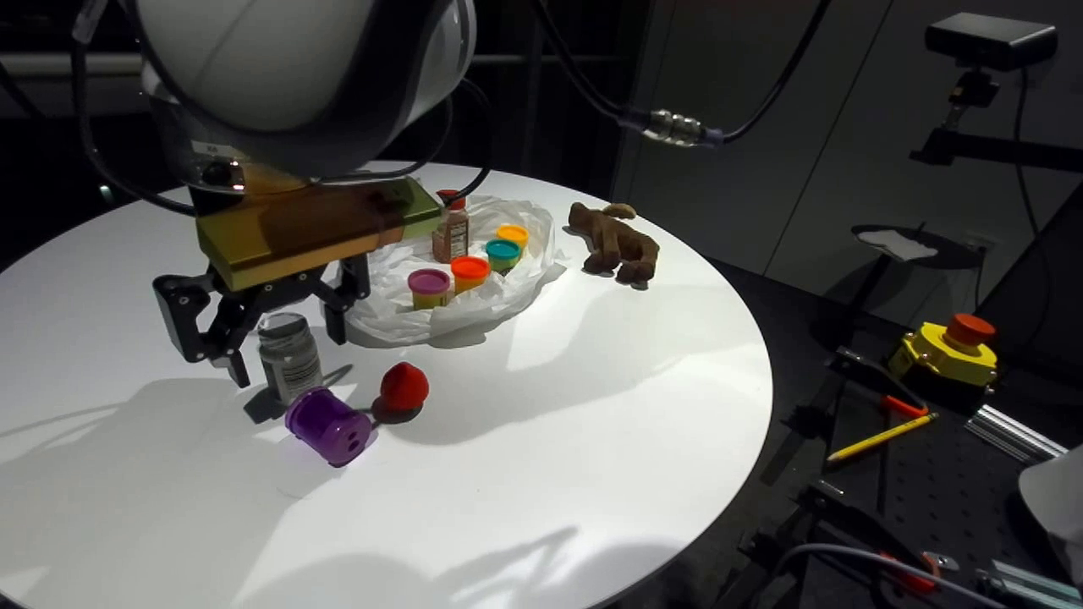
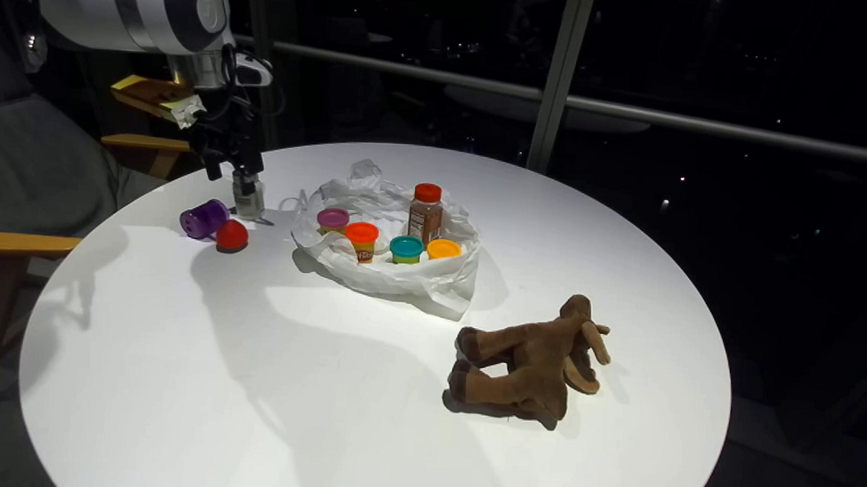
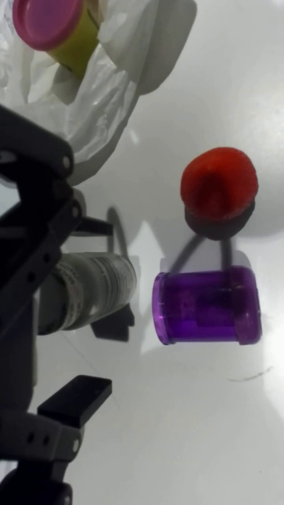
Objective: Pick up the objects from the table and put them in the plastic bag.
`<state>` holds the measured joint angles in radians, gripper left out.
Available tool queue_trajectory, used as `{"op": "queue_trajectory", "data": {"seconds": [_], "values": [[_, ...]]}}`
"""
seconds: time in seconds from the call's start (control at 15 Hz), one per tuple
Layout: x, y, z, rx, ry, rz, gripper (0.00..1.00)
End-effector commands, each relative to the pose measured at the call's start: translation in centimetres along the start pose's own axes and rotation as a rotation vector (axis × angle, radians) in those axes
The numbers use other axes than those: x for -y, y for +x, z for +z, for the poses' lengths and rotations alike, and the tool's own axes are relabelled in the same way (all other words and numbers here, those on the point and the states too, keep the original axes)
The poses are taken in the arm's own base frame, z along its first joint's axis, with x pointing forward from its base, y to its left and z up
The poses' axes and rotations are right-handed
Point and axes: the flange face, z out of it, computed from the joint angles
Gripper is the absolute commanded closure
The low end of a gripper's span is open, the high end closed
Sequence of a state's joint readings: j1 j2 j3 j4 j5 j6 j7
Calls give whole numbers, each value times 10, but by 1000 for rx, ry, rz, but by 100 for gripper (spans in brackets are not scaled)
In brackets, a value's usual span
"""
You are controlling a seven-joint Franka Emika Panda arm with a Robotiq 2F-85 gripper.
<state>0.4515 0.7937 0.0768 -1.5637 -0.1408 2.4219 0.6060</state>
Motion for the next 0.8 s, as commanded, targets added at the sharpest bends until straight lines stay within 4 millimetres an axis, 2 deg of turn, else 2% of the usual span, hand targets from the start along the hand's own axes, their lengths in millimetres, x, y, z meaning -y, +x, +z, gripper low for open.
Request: {"op": "queue_trajectory", "data": {"seconds": [0.0,0.27,0.47,0.6,0.73], "values": [[7,14,0,-58,-1,2,42],[-1,26,2,-97,-30,7,72],[-9,33,0,-118,-49,15,74],[-15,37,-13,-149,-68,26,74],[-21,41,-40,-196,-84,38,74]]}}
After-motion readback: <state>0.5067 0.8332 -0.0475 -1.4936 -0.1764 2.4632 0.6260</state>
